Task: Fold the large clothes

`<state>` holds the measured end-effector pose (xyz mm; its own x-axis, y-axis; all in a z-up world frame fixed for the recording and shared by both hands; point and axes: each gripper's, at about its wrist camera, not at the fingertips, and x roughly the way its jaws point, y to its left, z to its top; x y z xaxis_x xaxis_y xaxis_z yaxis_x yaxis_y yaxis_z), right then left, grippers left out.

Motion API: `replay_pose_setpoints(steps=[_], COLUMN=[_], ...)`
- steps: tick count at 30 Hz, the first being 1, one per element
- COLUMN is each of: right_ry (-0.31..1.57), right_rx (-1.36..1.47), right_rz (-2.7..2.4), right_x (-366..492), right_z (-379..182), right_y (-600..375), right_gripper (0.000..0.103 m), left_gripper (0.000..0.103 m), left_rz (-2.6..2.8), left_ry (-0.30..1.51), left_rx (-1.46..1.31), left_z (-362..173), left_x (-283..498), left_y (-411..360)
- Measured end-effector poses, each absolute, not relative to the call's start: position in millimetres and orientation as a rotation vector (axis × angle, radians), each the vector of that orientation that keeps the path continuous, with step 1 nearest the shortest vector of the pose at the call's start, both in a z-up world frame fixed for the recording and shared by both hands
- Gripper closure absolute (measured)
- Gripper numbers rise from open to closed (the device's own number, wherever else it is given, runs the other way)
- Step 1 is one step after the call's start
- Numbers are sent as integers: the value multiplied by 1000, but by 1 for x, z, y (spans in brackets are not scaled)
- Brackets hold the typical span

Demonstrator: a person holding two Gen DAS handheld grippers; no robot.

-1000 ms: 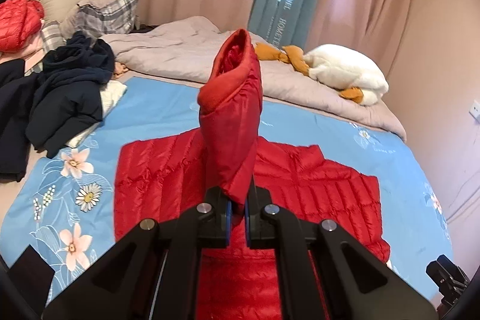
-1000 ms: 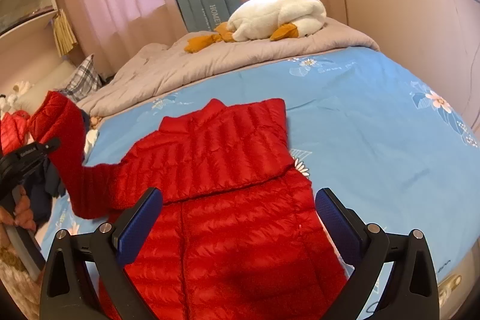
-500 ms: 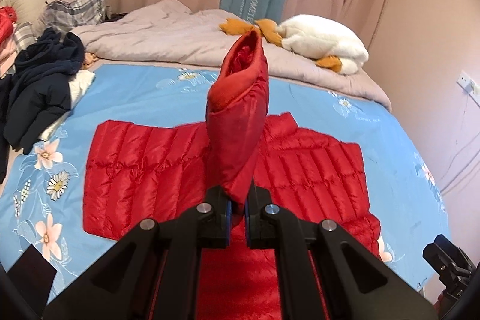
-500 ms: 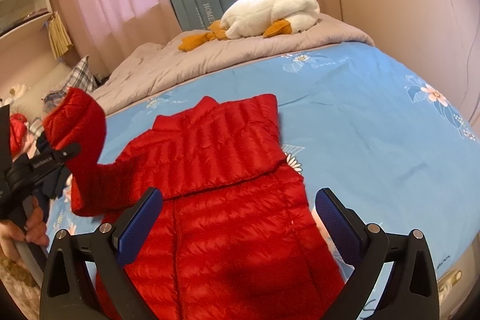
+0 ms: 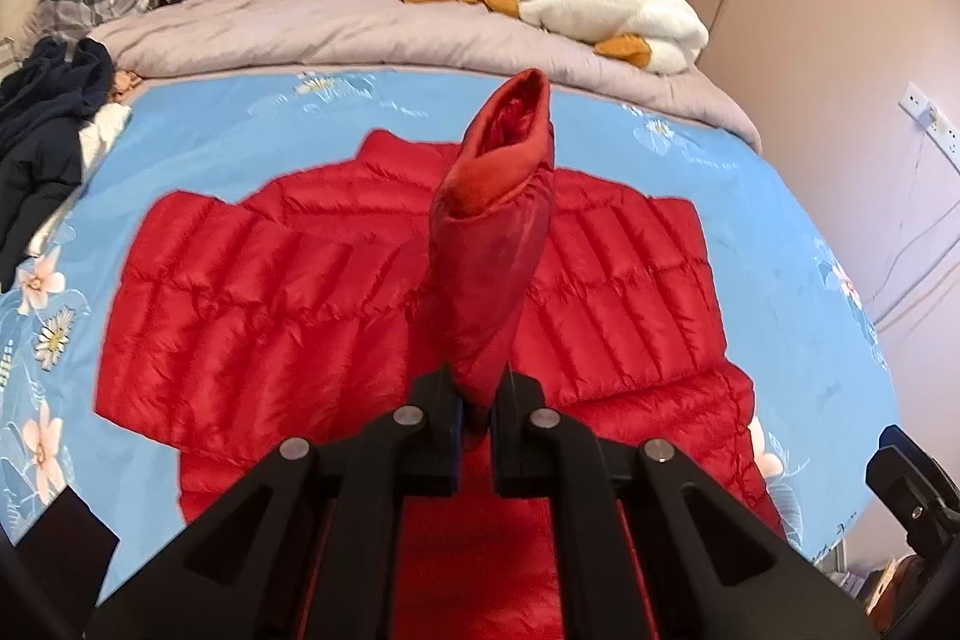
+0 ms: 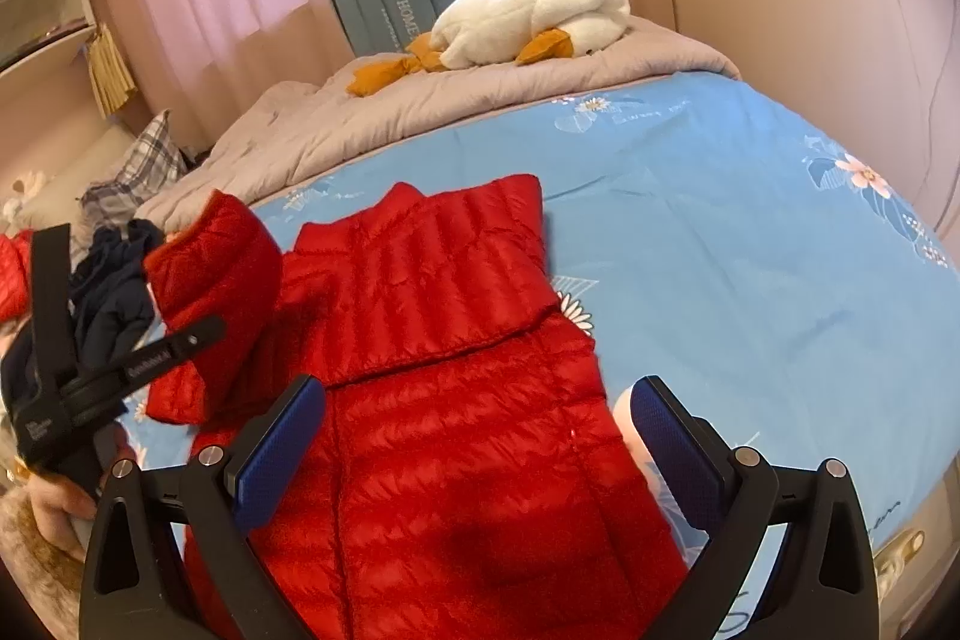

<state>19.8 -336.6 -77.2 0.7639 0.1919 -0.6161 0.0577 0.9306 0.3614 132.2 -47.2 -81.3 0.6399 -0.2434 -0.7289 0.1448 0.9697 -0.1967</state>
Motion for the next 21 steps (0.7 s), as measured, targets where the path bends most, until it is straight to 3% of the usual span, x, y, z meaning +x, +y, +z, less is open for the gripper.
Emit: replay_pose_setpoints(steps=[10,15,17,21], right_ry=[721,725,726,728], right_rx=[386,384,387,381], right_rz=[76,81,85,92], right_x=[20,20,20,22], right_z=[-84,-85,-85,-85], right_y=[-339,-338,-337,-335], right_gripper=[1,1,1,1], left_gripper=[93,69,53,38], left_rz=[-251,-255,-247,-218], left_ry=[914,894,885,832], left_rx=[-126,-143,-160,-195], left_z=[-101,-90,-83,-63], left_x=[130,120,115,101], left_y=[-60,-51,-44,-22])
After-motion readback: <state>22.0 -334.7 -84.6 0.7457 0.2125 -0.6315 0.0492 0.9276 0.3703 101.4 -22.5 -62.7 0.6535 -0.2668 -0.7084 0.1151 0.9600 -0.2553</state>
